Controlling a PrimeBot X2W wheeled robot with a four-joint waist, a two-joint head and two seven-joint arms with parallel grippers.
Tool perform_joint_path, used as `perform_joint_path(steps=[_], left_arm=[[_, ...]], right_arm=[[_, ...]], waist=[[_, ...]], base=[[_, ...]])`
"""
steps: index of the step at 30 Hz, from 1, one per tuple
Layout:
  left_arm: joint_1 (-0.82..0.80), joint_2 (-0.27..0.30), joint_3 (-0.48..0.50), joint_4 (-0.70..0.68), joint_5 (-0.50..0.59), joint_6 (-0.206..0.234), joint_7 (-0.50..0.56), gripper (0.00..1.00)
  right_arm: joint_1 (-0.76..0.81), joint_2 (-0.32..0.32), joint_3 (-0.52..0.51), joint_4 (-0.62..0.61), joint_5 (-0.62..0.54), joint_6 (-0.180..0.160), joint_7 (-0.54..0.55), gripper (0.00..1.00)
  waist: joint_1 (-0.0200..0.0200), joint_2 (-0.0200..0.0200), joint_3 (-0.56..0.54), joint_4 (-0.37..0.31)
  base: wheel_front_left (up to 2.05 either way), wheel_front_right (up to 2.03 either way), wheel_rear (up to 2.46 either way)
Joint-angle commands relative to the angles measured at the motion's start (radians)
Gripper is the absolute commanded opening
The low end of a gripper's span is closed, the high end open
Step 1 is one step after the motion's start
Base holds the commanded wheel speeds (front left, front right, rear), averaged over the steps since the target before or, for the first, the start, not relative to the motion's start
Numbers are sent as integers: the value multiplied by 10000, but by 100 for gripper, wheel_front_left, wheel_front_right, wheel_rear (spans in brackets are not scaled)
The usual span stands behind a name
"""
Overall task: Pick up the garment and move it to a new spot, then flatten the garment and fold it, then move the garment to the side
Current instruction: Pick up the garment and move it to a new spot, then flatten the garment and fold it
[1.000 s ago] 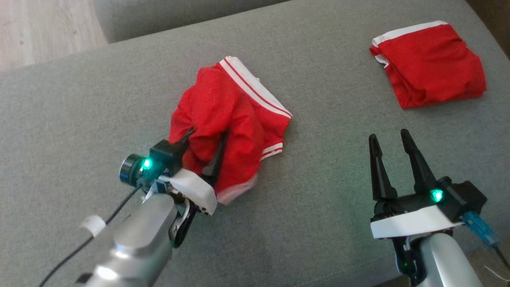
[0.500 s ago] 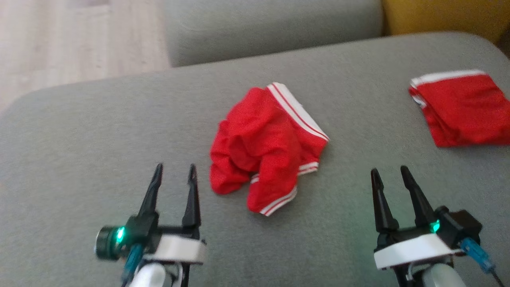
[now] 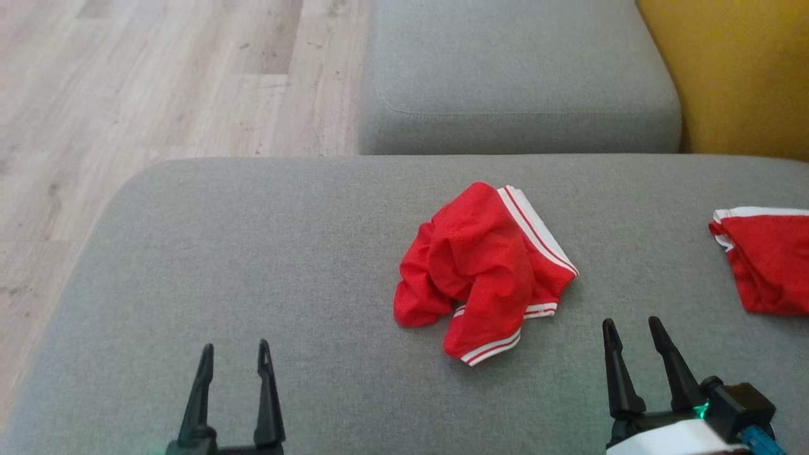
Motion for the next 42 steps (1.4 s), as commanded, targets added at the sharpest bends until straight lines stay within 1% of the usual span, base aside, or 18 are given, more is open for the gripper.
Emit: perform_joint_path(steps=[1, 5, 11, 19, 42], left_arm=[[-342, -140, 331, -352, 263, -94, -81, 100], [-177, -169, 292, -351, 510, -96, -81, 100], [-57, -188, 113, -416, 676, -338, -81, 100], [11, -197, 50, -370, 744, -490, -82, 100], [34, -200, -149, -284, 905, -485, -82, 100]], right_arm=[[-257, -42, 156, -317, -37, 67, -30, 100], [-171, -42, 134, -257, 11, 67, -30, 100], [-113, -42, 137, -241, 54, 67, -30, 100], [-80, -41, 48, -253, 70, 67, -30, 100], [-134, -41, 134, -244, 129, 67, -30, 100]], waist=[[2, -1, -100, 75], [2, -1, -122, 1], [2, -1, -108, -100], [2, -1, -55, -107], [2, -1, -72, -261]], base=[[0, 0, 0], [0, 0, 0], [0, 0, 0], [0, 0, 0], [0, 0, 0]])
